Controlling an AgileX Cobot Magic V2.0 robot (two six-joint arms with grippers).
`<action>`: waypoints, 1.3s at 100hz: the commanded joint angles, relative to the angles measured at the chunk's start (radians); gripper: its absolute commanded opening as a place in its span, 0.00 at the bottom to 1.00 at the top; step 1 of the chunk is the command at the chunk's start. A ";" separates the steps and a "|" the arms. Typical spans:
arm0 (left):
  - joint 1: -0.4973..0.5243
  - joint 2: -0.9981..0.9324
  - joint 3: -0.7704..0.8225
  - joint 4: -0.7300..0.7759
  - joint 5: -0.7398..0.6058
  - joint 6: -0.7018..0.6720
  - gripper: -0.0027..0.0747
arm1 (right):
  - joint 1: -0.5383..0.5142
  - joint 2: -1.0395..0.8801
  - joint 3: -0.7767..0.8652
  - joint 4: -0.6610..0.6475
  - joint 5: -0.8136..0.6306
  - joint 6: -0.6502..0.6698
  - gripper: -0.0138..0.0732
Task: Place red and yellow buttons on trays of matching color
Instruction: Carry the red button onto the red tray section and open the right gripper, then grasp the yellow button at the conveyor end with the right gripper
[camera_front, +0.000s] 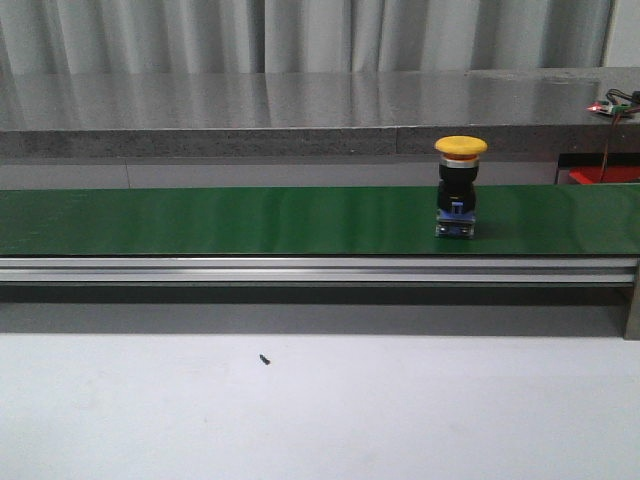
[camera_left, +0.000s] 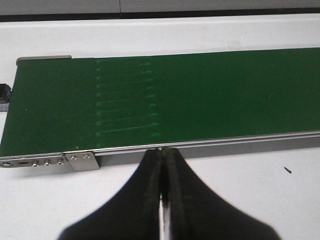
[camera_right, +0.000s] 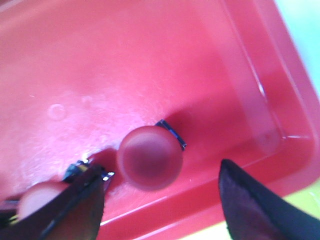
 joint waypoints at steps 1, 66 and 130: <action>-0.006 -0.010 -0.026 -0.024 -0.066 -0.006 0.01 | -0.005 -0.097 -0.030 0.029 -0.008 -0.021 0.70; -0.006 -0.010 -0.026 -0.024 -0.085 -0.006 0.01 | 0.155 -0.365 0.042 0.153 0.090 -0.144 0.09; -0.006 -0.010 -0.026 -0.024 -0.087 -0.006 0.01 | 0.369 -0.667 0.500 0.157 0.055 -0.188 0.46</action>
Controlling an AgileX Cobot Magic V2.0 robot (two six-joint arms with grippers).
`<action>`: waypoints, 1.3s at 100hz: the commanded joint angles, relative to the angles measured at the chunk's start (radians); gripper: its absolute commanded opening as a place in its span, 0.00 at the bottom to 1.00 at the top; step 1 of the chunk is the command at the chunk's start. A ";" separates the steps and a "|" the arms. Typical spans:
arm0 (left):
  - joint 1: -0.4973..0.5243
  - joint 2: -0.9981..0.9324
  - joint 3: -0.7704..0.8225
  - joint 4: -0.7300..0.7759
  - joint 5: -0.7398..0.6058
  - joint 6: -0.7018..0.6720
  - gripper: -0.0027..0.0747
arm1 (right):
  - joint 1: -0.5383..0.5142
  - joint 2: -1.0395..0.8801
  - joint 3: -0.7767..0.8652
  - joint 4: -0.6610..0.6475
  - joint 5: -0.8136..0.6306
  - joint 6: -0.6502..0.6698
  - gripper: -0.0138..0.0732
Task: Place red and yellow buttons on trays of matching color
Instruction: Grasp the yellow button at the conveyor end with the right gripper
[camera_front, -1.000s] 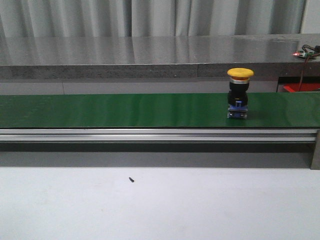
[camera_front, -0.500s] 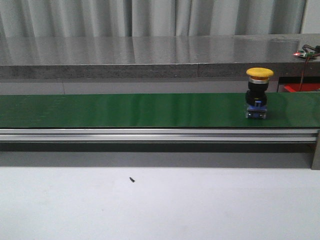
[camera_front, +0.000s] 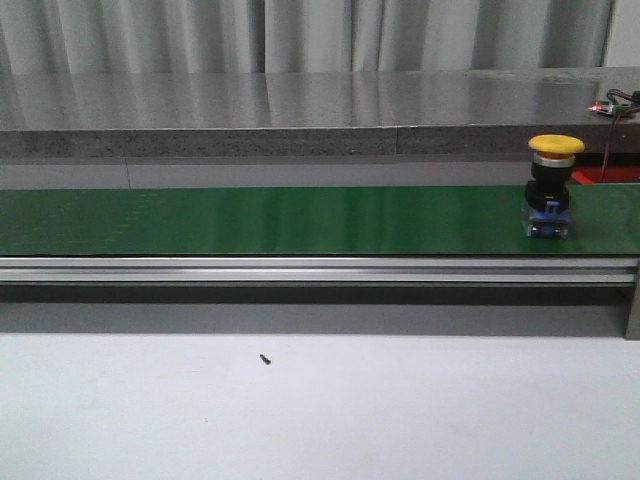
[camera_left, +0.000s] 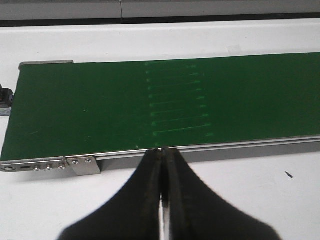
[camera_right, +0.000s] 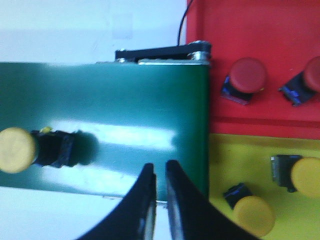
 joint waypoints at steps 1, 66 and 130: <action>-0.006 -0.010 -0.026 -0.024 -0.071 -0.006 0.01 | 0.031 -0.039 -0.021 0.020 0.004 -0.016 0.48; -0.006 -0.010 -0.026 -0.024 -0.080 -0.006 0.01 | 0.211 0.061 -0.021 0.044 0.026 -0.016 0.86; -0.006 -0.010 -0.026 -0.024 -0.080 -0.006 0.01 | 0.209 0.221 -0.021 0.000 -0.033 -0.015 0.84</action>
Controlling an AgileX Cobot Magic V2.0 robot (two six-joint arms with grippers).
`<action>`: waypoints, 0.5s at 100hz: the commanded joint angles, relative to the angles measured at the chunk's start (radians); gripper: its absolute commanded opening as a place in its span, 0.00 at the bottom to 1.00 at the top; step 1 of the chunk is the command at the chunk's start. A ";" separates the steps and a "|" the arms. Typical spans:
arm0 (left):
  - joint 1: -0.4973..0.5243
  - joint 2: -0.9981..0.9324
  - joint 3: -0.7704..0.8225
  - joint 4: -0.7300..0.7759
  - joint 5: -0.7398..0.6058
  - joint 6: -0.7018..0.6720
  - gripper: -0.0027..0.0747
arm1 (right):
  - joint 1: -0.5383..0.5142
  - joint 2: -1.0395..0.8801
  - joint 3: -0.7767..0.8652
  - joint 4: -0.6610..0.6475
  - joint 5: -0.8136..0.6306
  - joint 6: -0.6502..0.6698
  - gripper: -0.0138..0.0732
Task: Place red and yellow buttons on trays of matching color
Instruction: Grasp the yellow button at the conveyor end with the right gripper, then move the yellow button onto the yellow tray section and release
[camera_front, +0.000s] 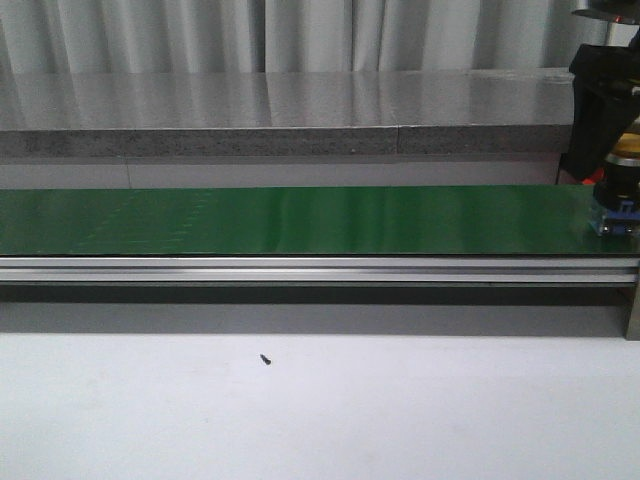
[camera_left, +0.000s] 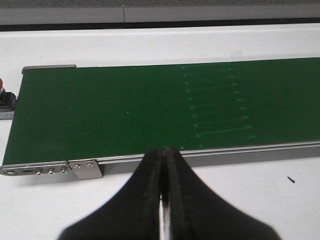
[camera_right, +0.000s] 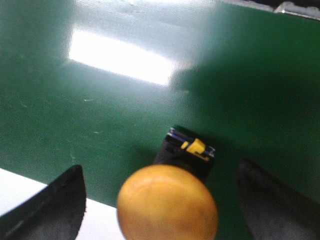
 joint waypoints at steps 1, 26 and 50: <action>-0.006 -0.010 -0.026 -0.024 -0.065 -0.006 0.01 | -0.002 -0.032 -0.023 0.009 -0.022 -0.010 0.83; -0.006 -0.010 -0.026 -0.024 -0.065 -0.006 0.01 | -0.002 -0.030 -0.023 0.009 -0.023 -0.007 0.38; -0.006 -0.010 -0.026 -0.024 -0.065 -0.006 0.01 | -0.003 -0.080 -0.023 -0.015 -0.005 -0.007 0.34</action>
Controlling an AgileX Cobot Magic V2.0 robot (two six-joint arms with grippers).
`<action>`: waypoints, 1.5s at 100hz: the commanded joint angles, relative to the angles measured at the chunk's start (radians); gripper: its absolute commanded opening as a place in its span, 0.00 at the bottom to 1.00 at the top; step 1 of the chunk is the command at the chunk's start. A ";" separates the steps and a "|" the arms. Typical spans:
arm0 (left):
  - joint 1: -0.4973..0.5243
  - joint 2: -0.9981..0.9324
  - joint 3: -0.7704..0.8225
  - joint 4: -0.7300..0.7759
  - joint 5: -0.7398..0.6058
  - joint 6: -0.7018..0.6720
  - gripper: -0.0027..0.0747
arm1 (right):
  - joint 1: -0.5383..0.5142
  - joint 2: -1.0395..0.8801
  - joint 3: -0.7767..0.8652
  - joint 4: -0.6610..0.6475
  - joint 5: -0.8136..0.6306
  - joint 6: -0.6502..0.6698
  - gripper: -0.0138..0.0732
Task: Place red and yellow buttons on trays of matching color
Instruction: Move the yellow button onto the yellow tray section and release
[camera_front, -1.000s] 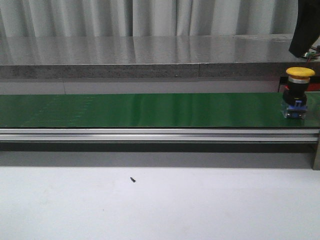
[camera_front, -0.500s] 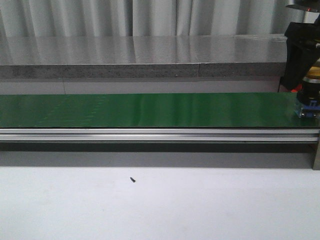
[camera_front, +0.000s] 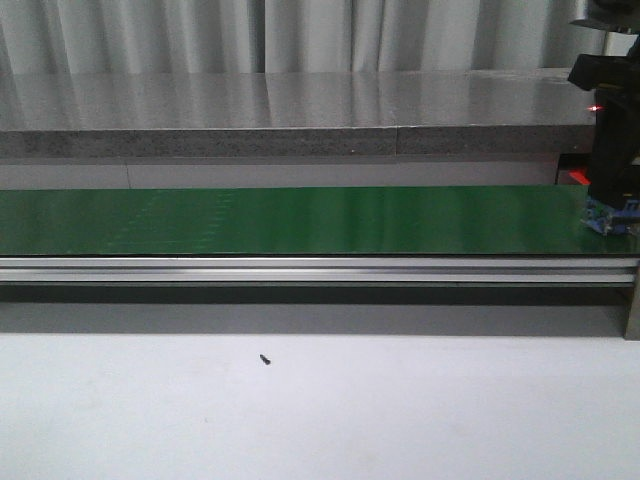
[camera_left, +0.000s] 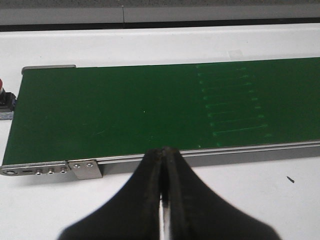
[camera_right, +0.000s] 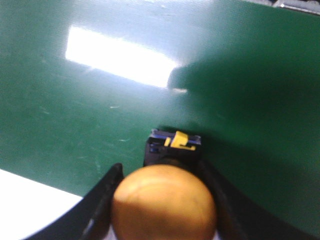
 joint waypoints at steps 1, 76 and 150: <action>-0.006 -0.010 -0.026 -0.024 -0.065 -0.006 0.01 | -0.003 -0.082 -0.023 -0.009 -0.002 -0.007 0.34; -0.006 -0.010 -0.026 -0.031 -0.097 -0.006 0.01 | -0.516 -0.244 0.087 -0.015 0.049 0.128 0.34; -0.006 -0.010 -0.026 -0.033 -0.097 -0.006 0.01 | -0.602 -0.208 0.401 -0.080 -0.297 0.188 0.35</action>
